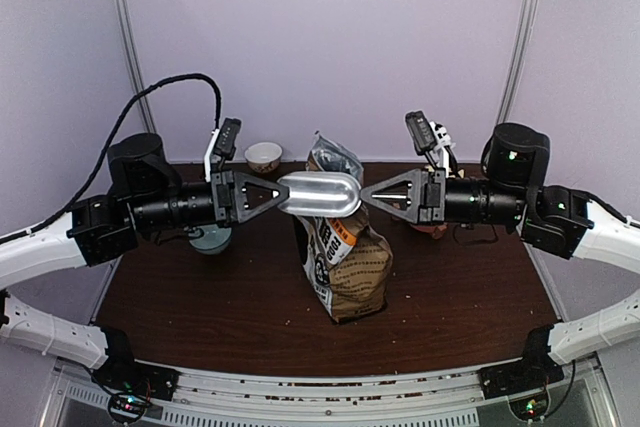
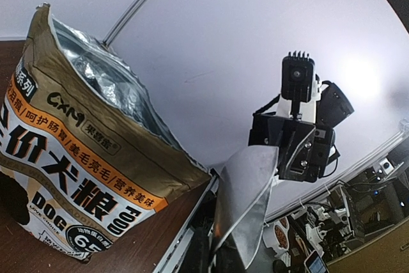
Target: Serve the pet food
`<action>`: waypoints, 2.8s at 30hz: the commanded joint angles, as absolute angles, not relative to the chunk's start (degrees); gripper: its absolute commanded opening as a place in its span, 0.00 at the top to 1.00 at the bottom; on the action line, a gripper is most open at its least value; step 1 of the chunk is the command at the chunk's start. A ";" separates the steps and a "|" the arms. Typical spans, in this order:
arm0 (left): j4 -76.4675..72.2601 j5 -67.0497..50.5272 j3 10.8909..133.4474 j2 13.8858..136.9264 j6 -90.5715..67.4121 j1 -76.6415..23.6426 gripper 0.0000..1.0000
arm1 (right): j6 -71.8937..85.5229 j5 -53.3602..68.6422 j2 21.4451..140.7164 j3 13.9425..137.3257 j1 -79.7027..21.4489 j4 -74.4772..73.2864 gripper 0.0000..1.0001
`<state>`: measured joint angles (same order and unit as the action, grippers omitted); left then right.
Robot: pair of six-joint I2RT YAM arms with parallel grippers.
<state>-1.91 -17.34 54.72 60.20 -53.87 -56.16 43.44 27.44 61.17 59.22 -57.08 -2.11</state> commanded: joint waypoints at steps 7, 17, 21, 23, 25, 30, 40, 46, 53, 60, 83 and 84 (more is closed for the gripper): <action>1.84 -12.94 58.93 61.09 -49.53 -56.34 0.55 | 39.14 23.21 58.13 61.47 -56.41 -4.73 1.00; 24.85 -3.99 79.97 76.27 -46.15 -56.43 0.27 | 23.53 -2.97 54.10 72.22 -56.08 -27.64 1.00; 33.07 -2.38 88.33 84.22 -47.82 -56.42 0.25 | 20.17 -11.27 55.20 74.68 -56.21 -33.21 1.00; 35.56 -2.22 92.29 87.49 -48.55 -56.41 0.24 | 18.74 -13.21 55.53 74.76 -56.20 -34.33 1.00; 35.71 -2.36 94.36 89.78 -49.76 -56.43 0.22 | 17.92 -14.36 55.63 73.98 -56.21 -34.55 1.00; 36.80 -1.95 98.06 93.86 -52.41 -55.63 0.19 | 16.69 -14.33 54.84 70.09 -56.22 -33.29 1.00; 36.35 -1.98 99.59 97.49 -55.58 -53.56 0.19 | 14.98 -16.10 52.29 65.12 -56.22 -33.04 1.00; 38.96 -0.66 98.65 95.86 -55.40 -52.92 0.78 | 15.31 -16.65 51.92 63.66 -56.22 -32.64 1.00; 43.27 2.67 95.32 88.66 -53.23 -50.12 1.00 | 16.60 -15.54 52.61 63.06 -56.25 -32.26 1.00; 53.30 7.75 101.28 81.84 -41.90 -43.75 1.00 | 18.37 -15.95 54.81 63.46 -56.24 -32.99 1.00; 46.52 -5.29 104.90 90.52 -29.71 -56.97 1.00 | 20.18 6.44 58.22 74.16 -56.33 -29.38 1.00; 46.43 -5.13 104.73 90.65 -29.75 -57.36 1.00 | 20.28 7.30 58.87 74.49 -56.47 -29.45 1.00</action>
